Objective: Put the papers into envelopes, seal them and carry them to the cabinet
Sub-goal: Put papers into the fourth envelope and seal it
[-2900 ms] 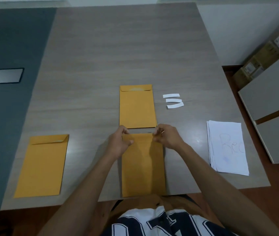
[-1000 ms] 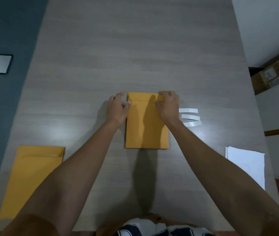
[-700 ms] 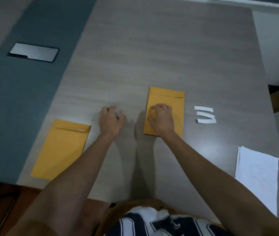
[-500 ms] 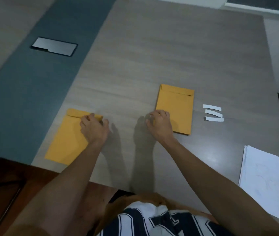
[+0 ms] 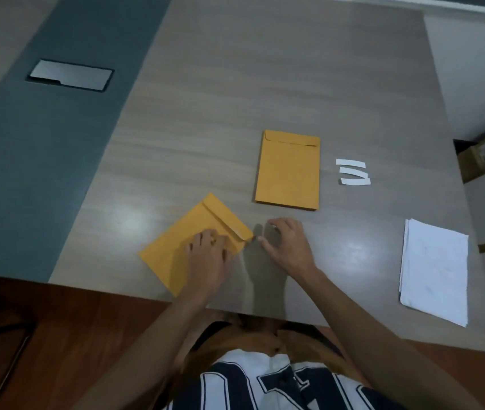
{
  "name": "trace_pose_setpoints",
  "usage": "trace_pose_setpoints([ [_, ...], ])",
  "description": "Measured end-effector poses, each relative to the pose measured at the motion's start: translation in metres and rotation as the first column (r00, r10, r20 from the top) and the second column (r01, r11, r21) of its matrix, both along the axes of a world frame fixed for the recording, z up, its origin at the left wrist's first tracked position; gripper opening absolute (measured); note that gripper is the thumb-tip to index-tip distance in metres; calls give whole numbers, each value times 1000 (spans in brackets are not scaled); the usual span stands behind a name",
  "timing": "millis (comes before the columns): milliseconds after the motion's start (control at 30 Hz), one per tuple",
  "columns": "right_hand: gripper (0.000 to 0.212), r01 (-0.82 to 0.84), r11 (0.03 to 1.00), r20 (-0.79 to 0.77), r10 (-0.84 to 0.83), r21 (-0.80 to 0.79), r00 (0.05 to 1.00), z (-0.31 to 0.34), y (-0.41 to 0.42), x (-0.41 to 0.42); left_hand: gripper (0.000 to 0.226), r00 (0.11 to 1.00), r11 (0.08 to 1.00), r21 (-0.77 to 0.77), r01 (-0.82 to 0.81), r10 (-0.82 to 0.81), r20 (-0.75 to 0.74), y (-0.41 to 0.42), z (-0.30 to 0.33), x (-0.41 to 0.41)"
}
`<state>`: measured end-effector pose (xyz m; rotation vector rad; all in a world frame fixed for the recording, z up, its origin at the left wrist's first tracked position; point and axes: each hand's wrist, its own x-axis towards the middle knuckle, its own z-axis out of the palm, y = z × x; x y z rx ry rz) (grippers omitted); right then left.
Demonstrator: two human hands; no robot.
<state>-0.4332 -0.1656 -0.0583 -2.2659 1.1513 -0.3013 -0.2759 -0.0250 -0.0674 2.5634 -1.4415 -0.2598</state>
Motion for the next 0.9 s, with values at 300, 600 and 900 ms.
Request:
trace_pose_setpoints([
  [300,61,58,998,-75,-59,-17,995,-6,33,-69,29,946,943,-75,323,-322,29,11,-7,-76],
  [600,21,289,950,-27,-288,122,957,-3,23,-96,19,936,934,-99,344,-349,-41,-8,-2,-91],
  [900,27,271,952,-51,-266,146,963,-6,16,-104,78,939,918,195,345,-339,-63,-51,11,-93],
])
